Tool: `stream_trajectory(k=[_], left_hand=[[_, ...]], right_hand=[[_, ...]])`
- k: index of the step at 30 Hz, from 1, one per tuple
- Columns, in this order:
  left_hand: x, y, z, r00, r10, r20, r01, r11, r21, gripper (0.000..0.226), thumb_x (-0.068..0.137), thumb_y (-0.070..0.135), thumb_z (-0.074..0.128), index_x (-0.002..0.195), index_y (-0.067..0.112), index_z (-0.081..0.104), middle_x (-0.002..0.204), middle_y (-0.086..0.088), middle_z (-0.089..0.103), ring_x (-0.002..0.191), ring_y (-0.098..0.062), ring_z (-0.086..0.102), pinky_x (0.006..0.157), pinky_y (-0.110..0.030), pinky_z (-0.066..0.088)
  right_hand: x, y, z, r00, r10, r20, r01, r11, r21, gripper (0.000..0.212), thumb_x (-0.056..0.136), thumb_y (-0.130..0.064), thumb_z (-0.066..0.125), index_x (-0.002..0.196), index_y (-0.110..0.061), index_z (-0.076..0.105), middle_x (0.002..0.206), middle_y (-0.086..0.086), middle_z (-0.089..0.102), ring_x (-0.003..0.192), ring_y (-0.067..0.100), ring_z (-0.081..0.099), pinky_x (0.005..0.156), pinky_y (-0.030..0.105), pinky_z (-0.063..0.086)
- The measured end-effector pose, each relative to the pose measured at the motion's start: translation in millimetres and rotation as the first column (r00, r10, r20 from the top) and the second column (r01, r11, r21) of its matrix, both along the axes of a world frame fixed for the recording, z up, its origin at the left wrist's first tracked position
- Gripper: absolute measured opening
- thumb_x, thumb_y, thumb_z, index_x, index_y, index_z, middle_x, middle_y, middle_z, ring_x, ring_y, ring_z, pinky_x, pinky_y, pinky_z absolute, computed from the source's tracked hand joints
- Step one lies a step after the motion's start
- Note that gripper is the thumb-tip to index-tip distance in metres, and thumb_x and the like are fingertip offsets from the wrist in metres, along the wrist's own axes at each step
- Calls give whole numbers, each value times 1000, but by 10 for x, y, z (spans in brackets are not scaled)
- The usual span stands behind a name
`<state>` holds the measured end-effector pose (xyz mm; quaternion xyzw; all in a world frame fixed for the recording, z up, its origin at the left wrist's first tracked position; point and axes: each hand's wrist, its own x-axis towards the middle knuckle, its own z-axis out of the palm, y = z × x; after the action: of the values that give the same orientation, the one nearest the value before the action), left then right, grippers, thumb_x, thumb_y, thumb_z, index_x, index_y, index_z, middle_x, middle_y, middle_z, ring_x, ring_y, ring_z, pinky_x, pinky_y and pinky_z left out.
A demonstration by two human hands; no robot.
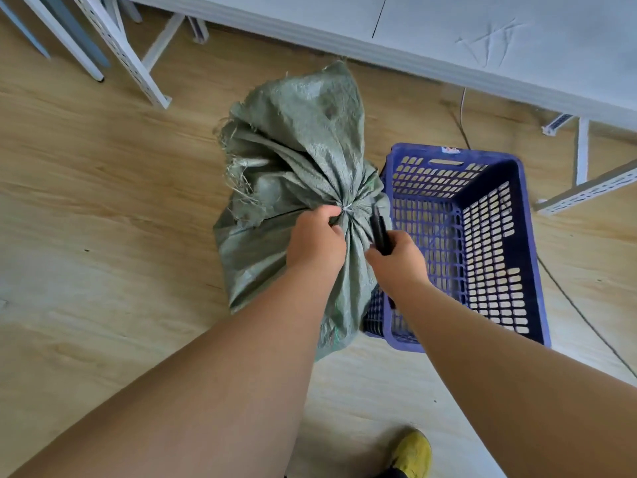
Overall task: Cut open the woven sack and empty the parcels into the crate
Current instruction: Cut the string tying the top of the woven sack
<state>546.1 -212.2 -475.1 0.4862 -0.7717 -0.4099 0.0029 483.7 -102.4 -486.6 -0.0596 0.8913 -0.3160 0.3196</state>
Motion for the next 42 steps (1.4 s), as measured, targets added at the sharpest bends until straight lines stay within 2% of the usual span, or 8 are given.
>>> stream_trajectory(k=[11,17,21,24,27,29,34,42], left_hand=[[-544,-106,-939,967,121,-223,-182,944,-276,33,84,37,65,104,25,41,115,-2,44,82,-30,59,60,-35,39],[-593,-329,-1158,909,83,-408,-180,962,-204,11,90,13,55,93,24,52,109,-2,53,75,-18,51,65,-23,32],[-436,-465,-1209,848,61,-526,-111,992,-65,29,93,10,51,87,34,66,100,7,66,86,-11,59,70,-18,41],[-225,-469,-1143,819,103,-564,-101,994,35,37,95,9,45,94,35,71,92,13,65,60,1,55,53,-8,40],[-34,-421,-1099,814,53,-579,-66,998,0,45,95,5,40,108,34,71,115,7,58,91,-12,63,77,-17,50],[75,-415,-1060,809,2,-588,-32,999,-40,37,95,12,45,117,33,66,121,3,46,97,1,57,90,-12,44],[307,-440,-1104,855,-96,-510,26,989,-144,56,82,24,71,135,33,53,126,-1,41,100,-9,56,96,-20,44],[439,-520,-1227,815,-64,-575,36,998,-61,53,84,6,60,130,34,58,126,10,60,105,-3,61,93,-18,47]], right_hand=[[-441,-506,-1051,947,-165,-277,44,916,-398,25,80,-32,72,95,-31,51,76,-22,57,67,-15,50,56,2,35],[-499,-658,-1309,940,-301,-161,169,821,-546,27,77,-43,74,91,-28,58,80,-14,64,74,1,60,70,27,46],[-442,-713,-1261,941,-326,-94,210,777,-594,39,73,-48,76,100,-25,59,89,-9,66,84,11,65,85,39,54],[-328,-716,-1160,941,-337,-20,256,752,-608,48,72,-49,77,106,-20,60,95,-4,68,89,15,66,89,42,54],[-165,-746,-1100,945,-326,29,271,729,-628,38,71,-49,78,96,-22,66,89,-2,72,84,15,68,85,40,56],[-90,-793,-1089,951,-307,40,260,722,-641,26,73,-43,78,89,-23,70,84,-2,73,79,14,69,81,38,58],[10,-858,-1118,962,-265,70,242,702,-669,16,77,-28,76,91,-22,71,86,5,73,84,24,70,82,44,58],[94,-773,-1175,994,-106,14,88,740,-667,29,78,-24,77,98,-7,64,78,8,63,67,19,58,67,39,51]])
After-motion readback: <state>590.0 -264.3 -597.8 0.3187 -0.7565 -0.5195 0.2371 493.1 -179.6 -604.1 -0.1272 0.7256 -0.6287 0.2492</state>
